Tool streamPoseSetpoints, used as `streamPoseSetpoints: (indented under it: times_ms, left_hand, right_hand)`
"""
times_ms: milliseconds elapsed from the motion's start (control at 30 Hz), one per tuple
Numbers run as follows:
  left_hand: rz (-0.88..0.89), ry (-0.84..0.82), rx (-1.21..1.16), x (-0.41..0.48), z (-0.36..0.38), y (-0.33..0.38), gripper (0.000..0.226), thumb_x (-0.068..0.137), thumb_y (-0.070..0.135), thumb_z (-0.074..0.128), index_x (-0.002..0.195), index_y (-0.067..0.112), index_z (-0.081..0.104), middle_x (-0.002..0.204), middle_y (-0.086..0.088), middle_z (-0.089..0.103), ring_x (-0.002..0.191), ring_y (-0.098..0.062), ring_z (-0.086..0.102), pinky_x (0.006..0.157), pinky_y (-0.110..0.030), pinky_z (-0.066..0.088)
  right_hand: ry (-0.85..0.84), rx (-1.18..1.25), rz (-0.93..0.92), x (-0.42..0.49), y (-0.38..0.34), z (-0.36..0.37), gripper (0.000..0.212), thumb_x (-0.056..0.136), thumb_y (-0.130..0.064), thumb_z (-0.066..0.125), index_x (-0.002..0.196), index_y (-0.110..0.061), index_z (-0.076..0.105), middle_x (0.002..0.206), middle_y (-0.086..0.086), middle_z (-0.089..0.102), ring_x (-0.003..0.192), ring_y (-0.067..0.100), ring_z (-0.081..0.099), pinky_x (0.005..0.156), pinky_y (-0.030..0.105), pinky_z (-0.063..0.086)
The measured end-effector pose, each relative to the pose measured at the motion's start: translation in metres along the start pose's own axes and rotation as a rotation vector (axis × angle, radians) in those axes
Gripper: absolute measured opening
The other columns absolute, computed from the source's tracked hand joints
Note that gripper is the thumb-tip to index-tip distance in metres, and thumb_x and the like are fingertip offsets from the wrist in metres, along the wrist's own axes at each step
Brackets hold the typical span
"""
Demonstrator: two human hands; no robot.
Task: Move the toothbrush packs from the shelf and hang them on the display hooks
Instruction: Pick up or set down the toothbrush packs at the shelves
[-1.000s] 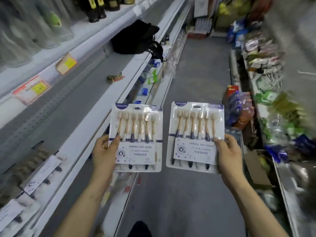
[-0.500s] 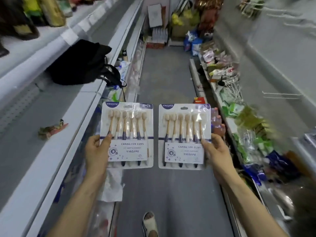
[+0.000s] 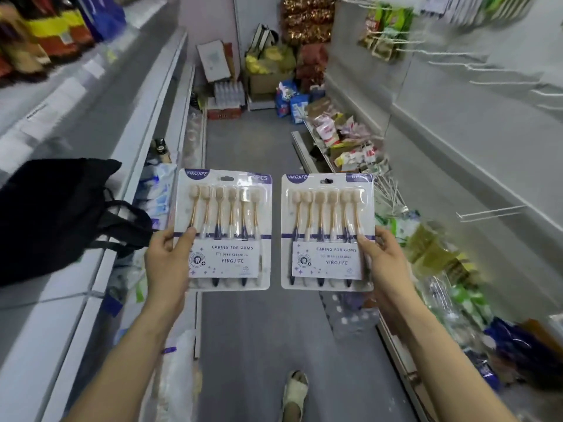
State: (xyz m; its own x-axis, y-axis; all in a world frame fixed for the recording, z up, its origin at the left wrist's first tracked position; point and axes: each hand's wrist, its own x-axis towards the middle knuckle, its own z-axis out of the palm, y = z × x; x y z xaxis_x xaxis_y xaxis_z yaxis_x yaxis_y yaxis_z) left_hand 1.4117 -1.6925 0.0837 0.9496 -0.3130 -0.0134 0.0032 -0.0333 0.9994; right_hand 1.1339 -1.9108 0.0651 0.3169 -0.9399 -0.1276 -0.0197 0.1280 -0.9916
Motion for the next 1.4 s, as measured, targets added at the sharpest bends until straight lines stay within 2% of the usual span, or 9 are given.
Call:
streamPoseSetpoints:
  times_ms: [133,233,433,567,800,967,1100,1233,1400]
  left_hand:
    - [0.012,0.024,-0.021,0.076,0.052,0.014,0.010,0.101,0.022,0.070,0.104,0.020,0.061,0.085,0.008,0.065,0.064,0.003,0.062,0.051,-0.009,0.045]
    - [0.012,0.023,-0.040,0.132,0.080,0.027,0.012,0.100,0.027,0.071,0.106,0.020,0.063,0.090,0.005,0.069,0.074,-0.007,0.066,0.061,-0.020,0.053]
    - [0.008,0.034,-0.037,0.241,0.127,0.031,0.010,0.099,0.030,0.072,0.102,0.027,0.063,0.094,0.005,0.074,0.080,-0.011,0.071,0.071,-0.032,0.058]
    - [-0.006,0.005,-0.047,0.325,0.165,0.019,0.019,0.100,0.030,0.071,0.113,0.018,0.064,0.091,0.003,0.073,0.076,-0.009,0.072,0.062,-0.026,0.057]
    - [0.024,-0.062,-0.027,0.491,0.240,0.026,0.020,0.101,0.029,0.070,0.115,0.016,0.064,0.091,0.006,0.072,0.066,0.004,0.068,0.054,-0.014,0.051]
    - [0.060,-0.164,0.019,0.595,0.303,0.051,0.012,0.098,0.037,0.072,0.097,0.030,0.063,0.089,0.006,0.072,0.076,-0.008,0.068,0.072,-0.033,0.055]
    - [0.057,-0.270,0.015,0.656,0.363,0.060,0.029,0.096,0.040,0.074,0.114,0.018,0.066,0.100,-0.005,0.077,0.089,-0.023,0.075,0.076,-0.040,0.059]
    - [0.087,-0.364,-0.022,0.709,0.436,0.061,0.036,0.098,0.035,0.073,0.122,0.010,0.064,0.101,-0.007,0.076,0.088,-0.022,0.073,0.076,-0.039,0.057]
    - [0.085,-0.456,-0.080,0.757,0.538,0.072,0.029,0.100,0.028,0.071,0.121,0.009,0.063,0.090,0.001,0.070,0.078,-0.014,0.067,0.063,-0.022,0.054]
  right_hand:
    - [-0.015,0.004,0.039,0.091,-0.014,0.036,0.014,0.105,-0.024,0.062,0.119,-0.025,0.062,0.106,0.004,0.081,0.099,0.030,0.078,0.085,0.064,0.061]
    - [-0.021,-0.004,0.029,0.155,-0.031,0.063,0.015,0.101,-0.030,0.065,0.116,-0.027,0.062,0.110,0.006,0.080,0.101,0.032,0.077,0.089,0.068,0.059]
    - [-0.038,-0.025,0.023,0.258,-0.059,0.122,0.021,0.107,-0.022,0.059,0.126,-0.013,0.058,0.118,0.017,0.075,0.107,0.038,0.075,0.069,0.037,0.058]
    - [-0.012,-0.062,-0.004,0.324,-0.069,0.167,0.043,0.086,-0.043,0.071,0.118,-0.016,0.061,0.114,0.009,0.077,0.107,0.035,0.075,0.088,0.056,0.059]
    - [0.075,-0.050,0.017,0.447,-0.089,0.248,0.020,0.097,-0.032,0.068,0.113,-0.023,0.061,0.107,0.009,0.079,0.101,0.033,0.077,0.082,0.049,0.062]
    - [0.190,-0.050,-0.028,0.522,-0.107,0.277,0.011,0.100,-0.029,0.066,0.110,-0.028,0.064,0.099,-0.002,0.080,0.099,0.025,0.078,0.094,0.058,0.060]
    - [0.259,-0.030,-0.038,0.582,-0.112,0.282,0.028,0.087,-0.049,0.069,0.113,-0.039,0.064,0.110,-0.002,0.079,0.102,0.028,0.077,0.089,0.066,0.059]
    - [0.342,-0.038,-0.078,0.643,-0.118,0.279,0.028,0.098,-0.041,0.067,0.123,-0.031,0.059,0.107,0.001,0.079,0.097,0.026,0.079,0.074,0.045,0.063]
    - [0.475,0.036,-0.120,0.713,-0.138,0.264,0.013,0.107,-0.025,0.061,0.119,-0.025,0.058,0.101,-0.001,0.079,0.091,0.017,0.079,0.072,0.039,0.064]
